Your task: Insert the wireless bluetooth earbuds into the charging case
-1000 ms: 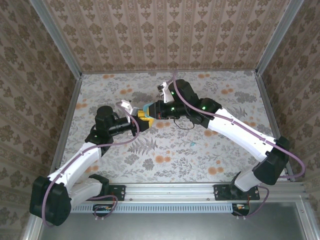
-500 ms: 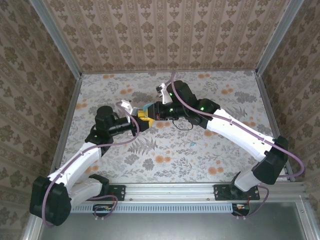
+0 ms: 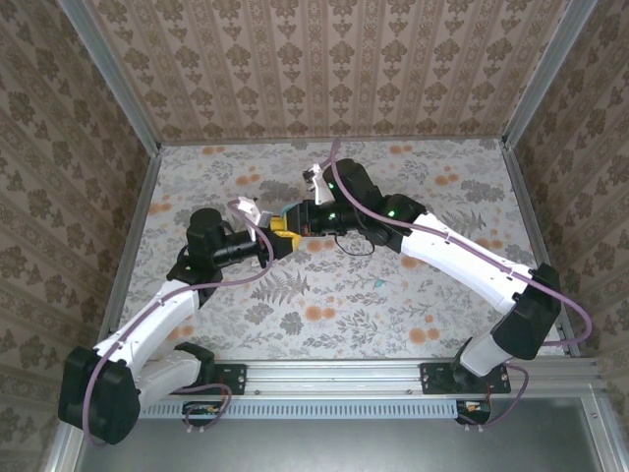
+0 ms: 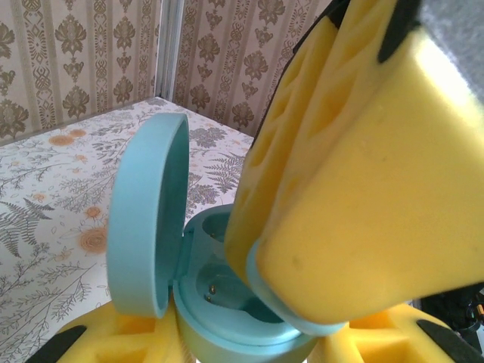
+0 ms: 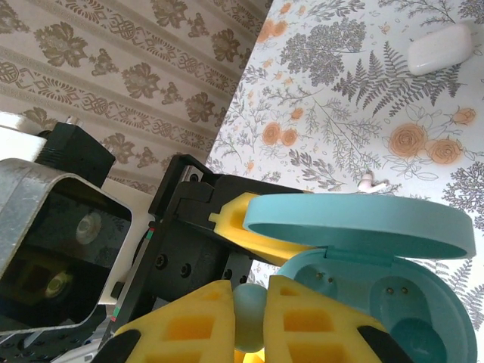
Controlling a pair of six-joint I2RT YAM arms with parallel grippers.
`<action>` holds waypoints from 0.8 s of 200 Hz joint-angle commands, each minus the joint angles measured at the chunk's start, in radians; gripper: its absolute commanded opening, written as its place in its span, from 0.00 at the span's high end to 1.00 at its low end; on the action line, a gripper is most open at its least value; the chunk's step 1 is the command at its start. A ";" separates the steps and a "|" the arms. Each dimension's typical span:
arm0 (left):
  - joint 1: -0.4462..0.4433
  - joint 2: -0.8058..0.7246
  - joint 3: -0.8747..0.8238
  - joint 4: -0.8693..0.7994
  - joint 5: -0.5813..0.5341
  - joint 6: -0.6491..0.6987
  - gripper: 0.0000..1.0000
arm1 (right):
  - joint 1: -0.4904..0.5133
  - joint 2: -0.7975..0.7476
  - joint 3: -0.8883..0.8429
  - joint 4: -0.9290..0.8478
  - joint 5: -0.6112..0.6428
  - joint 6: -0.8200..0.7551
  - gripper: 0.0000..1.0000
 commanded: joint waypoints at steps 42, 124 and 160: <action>0.008 -0.024 -0.007 0.049 0.019 -0.019 0.91 | 0.013 0.035 -0.006 -0.010 0.013 0.008 0.88; 0.016 -0.021 -0.004 0.048 0.020 -0.016 0.91 | 0.014 0.014 -0.050 -0.038 0.040 -0.009 0.81; 0.018 -0.019 -0.003 0.048 0.019 -0.016 0.91 | 0.015 0.012 -0.047 -0.050 0.050 -0.015 0.78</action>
